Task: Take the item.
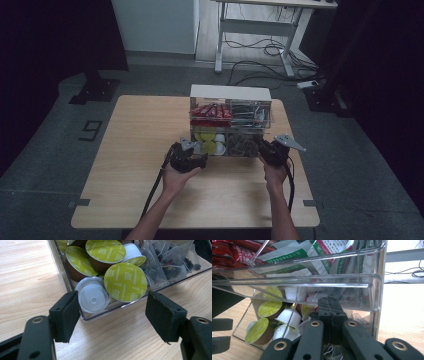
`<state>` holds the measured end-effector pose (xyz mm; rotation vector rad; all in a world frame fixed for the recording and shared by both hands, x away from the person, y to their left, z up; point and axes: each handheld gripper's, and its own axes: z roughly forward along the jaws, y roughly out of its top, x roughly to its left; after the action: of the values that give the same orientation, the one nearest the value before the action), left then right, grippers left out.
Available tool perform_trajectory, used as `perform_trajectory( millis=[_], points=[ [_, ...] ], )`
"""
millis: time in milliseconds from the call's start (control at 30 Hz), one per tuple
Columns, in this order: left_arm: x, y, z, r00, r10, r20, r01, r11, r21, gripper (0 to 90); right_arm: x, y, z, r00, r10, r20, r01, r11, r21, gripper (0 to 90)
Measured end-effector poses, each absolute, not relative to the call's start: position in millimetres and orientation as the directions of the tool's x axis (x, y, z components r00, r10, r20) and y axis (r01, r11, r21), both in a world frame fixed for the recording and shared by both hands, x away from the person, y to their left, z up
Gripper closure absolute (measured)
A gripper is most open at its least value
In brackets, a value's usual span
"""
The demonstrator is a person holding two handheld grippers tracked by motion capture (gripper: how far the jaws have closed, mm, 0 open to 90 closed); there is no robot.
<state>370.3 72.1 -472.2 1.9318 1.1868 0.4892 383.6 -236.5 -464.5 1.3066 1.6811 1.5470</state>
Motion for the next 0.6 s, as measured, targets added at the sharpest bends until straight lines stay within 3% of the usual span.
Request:
perform_trajectory(
  millis=[600],
  points=[
    [381,56,-473,0.495,0.866,-0.072,0.555,-0.251,0.793,28.3,383,-240,-464,-0.413,0.875,0.252,0.307,-0.126,0.943,89.3]
  ],
)
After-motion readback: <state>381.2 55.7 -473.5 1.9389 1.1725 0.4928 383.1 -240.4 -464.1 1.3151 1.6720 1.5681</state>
